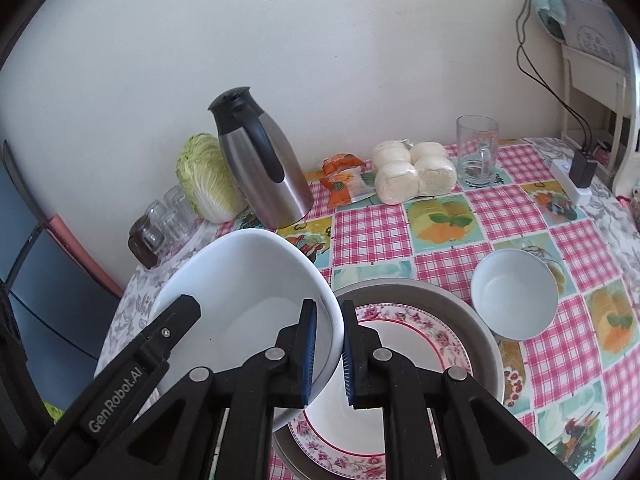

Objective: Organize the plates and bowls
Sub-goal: 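Lift the white square bowl with both grippers and carry it over the basin, then lower the square bowl into the basin onto the red-rimmed bowl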

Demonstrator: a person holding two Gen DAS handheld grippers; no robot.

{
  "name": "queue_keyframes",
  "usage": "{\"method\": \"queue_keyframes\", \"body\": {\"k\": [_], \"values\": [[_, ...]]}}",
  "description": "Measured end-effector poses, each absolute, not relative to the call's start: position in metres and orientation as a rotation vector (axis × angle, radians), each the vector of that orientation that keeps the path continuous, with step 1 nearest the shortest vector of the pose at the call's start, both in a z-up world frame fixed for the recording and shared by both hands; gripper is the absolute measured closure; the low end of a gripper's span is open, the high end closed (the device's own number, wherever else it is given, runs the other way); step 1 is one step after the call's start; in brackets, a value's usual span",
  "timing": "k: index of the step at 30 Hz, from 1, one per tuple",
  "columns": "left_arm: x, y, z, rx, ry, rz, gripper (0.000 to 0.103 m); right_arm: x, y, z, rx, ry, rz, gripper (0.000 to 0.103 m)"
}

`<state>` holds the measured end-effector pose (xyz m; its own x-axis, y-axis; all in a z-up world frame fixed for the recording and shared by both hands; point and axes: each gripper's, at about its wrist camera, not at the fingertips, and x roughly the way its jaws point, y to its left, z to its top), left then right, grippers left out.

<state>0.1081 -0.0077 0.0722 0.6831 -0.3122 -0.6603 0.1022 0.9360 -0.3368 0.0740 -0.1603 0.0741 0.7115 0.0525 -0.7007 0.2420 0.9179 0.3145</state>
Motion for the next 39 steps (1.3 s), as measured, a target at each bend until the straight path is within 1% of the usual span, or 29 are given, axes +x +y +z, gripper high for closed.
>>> {"method": "queue_keyframes", "body": {"k": [23, 39], "values": [[0.092, -0.062, 0.082, -0.18, 0.781, -0.34, 0.087, 0.038, -0.209, 0.075, 0.486, 0.745, -0.183, 0.089], [0.107, -0.074, 0.047, -0.149, 0.912, -0.328, 0.087, 0.048, -0.22, 0.041, 0.504, 0.86, -0.188, 0.089]]}}
